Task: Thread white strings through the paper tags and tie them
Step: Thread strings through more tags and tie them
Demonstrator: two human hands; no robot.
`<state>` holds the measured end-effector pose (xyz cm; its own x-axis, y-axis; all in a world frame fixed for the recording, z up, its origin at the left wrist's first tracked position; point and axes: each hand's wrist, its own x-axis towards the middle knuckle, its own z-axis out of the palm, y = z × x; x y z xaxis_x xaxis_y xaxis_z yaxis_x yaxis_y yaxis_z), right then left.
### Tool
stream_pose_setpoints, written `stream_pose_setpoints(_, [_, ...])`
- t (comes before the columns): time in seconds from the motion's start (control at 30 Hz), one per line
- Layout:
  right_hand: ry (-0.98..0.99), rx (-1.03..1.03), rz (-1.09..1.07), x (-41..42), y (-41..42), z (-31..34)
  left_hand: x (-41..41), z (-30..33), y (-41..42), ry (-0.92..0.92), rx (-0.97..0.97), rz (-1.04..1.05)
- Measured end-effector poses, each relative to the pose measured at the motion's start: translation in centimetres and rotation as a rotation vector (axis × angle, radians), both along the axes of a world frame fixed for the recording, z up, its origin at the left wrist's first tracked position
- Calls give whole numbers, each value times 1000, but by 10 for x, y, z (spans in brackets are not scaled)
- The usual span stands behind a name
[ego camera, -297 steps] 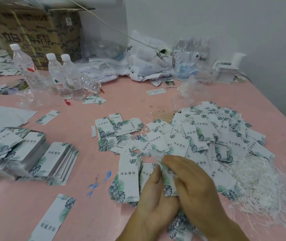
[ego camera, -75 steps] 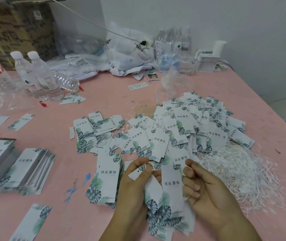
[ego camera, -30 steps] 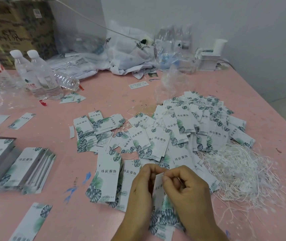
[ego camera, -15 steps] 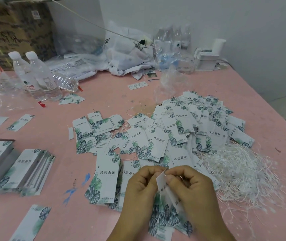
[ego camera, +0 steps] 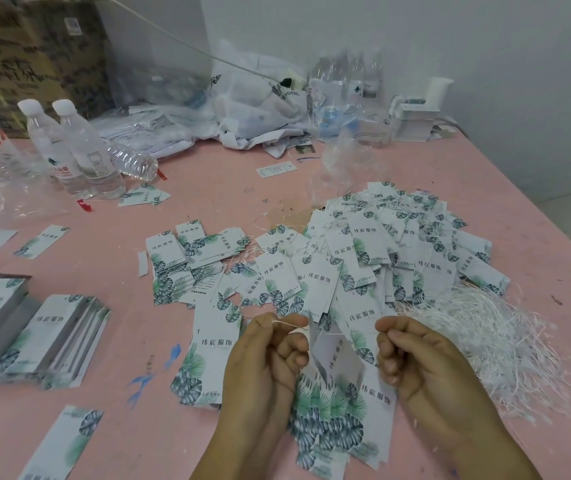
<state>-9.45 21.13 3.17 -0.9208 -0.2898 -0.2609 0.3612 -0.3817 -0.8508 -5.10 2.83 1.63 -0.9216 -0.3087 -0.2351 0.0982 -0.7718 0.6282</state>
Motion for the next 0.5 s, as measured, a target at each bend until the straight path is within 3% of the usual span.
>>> stream_pose_setpoints(0.3, [-45, -126, 79, 3, 4, 12, 5, 13, -8, 34, 246, -104])
stream_pose_setpoints(0.43, [-103, -288, 187, 11, 0, 14, 15, 16, -15, 307, 414, -335])
stream_pose_setpoints(0.5, [-148, -317, 213, 13, -5, 13, 18, 18, -16, 406, 401, -383])
